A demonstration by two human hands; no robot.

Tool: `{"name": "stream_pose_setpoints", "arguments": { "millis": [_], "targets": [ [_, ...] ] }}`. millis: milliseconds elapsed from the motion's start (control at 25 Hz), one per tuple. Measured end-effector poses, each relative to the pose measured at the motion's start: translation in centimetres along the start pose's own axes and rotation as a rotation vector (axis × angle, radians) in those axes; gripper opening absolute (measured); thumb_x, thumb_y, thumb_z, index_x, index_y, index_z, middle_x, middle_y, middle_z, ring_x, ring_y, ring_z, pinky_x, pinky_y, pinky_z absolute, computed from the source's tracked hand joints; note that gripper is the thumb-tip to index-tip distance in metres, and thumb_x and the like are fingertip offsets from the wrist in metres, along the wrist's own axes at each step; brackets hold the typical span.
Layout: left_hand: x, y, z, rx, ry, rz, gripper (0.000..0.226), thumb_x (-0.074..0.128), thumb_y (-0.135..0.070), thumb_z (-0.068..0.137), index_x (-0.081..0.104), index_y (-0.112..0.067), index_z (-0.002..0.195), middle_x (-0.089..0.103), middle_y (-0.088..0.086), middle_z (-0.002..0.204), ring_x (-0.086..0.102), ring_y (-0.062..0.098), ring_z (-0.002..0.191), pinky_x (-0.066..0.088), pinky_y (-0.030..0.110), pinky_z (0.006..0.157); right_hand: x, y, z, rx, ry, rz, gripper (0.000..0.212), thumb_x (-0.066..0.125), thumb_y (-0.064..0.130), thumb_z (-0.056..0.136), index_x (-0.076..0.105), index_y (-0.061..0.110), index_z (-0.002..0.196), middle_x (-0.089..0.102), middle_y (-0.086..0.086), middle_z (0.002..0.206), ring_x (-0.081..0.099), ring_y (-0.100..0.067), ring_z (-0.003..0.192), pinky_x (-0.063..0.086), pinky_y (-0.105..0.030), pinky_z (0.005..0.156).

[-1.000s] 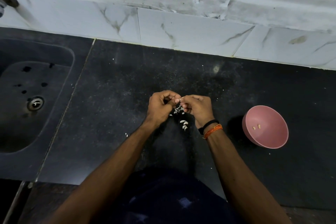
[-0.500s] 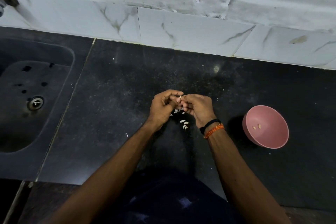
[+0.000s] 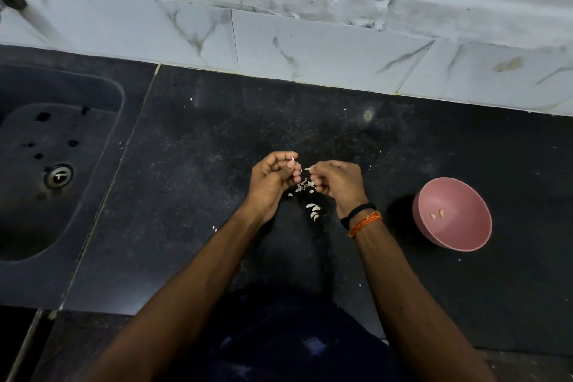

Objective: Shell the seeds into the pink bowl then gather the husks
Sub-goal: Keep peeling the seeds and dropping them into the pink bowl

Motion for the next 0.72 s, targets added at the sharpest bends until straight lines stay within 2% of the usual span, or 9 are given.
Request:
{"name": "stream_pose_setpoints", "arguments": {
  "millis": [120,200,360,480,600,720],
  "targets": [
    [0.0,0.0,-0.1,-0.020,0.031,0.001,0.022,0.057,0.005,0.096,0.063,0.001,0.116,0.070,0.009,0.084,0.066,0.014,0.076,0.058,0.027,0.075,-0.4,0.9,-0.3,-0.132,-0.060,-0.186,0.010,0.072,0.011,0.084,0.078,0.013,0.076,0.072,-0.001,0.066,0.066,-0.010,0.063,0.055,-0.026,0.059],
    [0.2,0.1,-0.3,-0.024,0.056,0.031,0.023,0.057,0.006,0.096,0.061,0.001,0.117,0.071,0.009,0.083,0.066,0.015,0.074,0.058,0.027,0.073,-0.4,1.6,-0.5,-0.241,-0.072,-0.349,0.008,0.074,0.017,0.082,0.078,0.020,0.076,0.074,0.003,0.069,0.071,-0.010,0.069,0.059,-0.028,0.067],
    [0.3,0.0,-0.3,-0.022,0.097,0.084,0.014,0.060,0.006,0.095,0.061,0.000,0.108,0.071,0.013,0.085,0.067,0.016,0.073,0.058,0.028,0.070,-0.2,2.5,-0.6,-0.381,-0.039,-0.526,0.010,0.076,0.012,0.083,0.078,0.022,0.083,0.074,0.012,0.080,0.069,-0.003,0.080,0.054,-0.018,0.075],
    [0.4,-0.1,-0.3,-0.022,0.134,0.115,0.012,0.059,0.006,0.095,0.064,0.000,0.105,0.071,0.013,0.085,0.067,0.016,0.075,0.058,0.029,0.071,-0.1,3.0,-0.9,-0.447,-0.001,-0.562,0.010,0.072,0.015,0.089,0.080,0.021,0.091,0.075,0.013,0.085,0.069,-0.001,0.083,0.053,-0.016,0.077],
    [0.5,-0.1,-0.2,-0.026,0.152,0.146,0.014,0.059,0.007,0.095,0.065,0.002,0.106,0.073,0.011,0.084,0.068,0.016,0.075,0.058,0.029,0.071,-0.4,3.2,-0.9,-0.462,0.006,-0.558,0.006,0.073,0.020,0.089,0.079,0.020,0.087,0.074,0.011,0.081,0.069,-0.001,0.079,0.050,-0.012,0.073],
    [0.5,-0.1,-0.2,-0.015,0.160,0.189,0.010,0.060,0.007,0.094,0.063,0.003,0.103,0.073,0.012,0.082,0.069,0.016,0.071,0.057,0.028,0.067,-0.5,3.4,-0.9,-0.465,0.056,-0.524,0.005,0.075,0.017,0.088,0.079,0.020,0.089,0.075,0.010,0.086,0.068,0.000,0.080,0.049,-0.009,0.072]
  ]
}}
Point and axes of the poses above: each hand's wrist, its own z-axis towards the middle knuckle, its own x-axis out of the palm, y = z × x, the point moved 6 cm from there along z, towards the middle knuckle
